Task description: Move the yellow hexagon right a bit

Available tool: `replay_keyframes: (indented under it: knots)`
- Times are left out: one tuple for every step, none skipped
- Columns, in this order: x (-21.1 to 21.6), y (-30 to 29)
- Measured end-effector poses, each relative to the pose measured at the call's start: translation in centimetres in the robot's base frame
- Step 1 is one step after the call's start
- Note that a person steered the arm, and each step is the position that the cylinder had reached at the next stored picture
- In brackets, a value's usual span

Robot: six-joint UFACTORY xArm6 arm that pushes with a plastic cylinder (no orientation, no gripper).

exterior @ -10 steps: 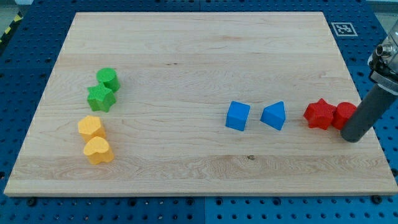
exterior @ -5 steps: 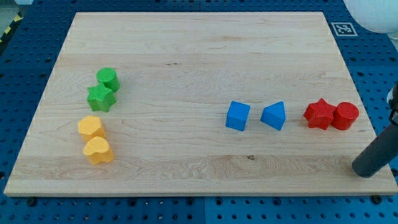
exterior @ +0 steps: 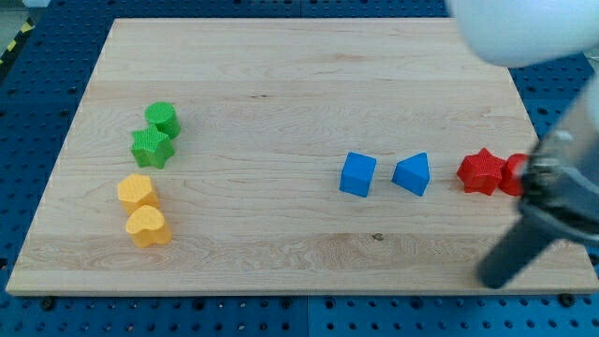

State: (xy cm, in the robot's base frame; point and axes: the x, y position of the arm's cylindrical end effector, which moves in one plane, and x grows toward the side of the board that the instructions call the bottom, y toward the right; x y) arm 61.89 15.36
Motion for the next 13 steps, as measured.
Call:
replay_keyframes:
  knots:
    - [0.0,-11.4]
    - [0.0,-22.9]
    - [-0.1,-33.1]
    - [-3.6,-40.9]
    - [-10.0,-43.0]
    - [-10.5,-43.0]
    - [-10.5,-41.7]
    - [-10.5,-39.9]
    - [-10.5,-38.6]
    - [-10.5,-38.2]
    - [-10.5,-37.3]
    - [-10.5,-36.4]
    - [-10.5,-36.2]
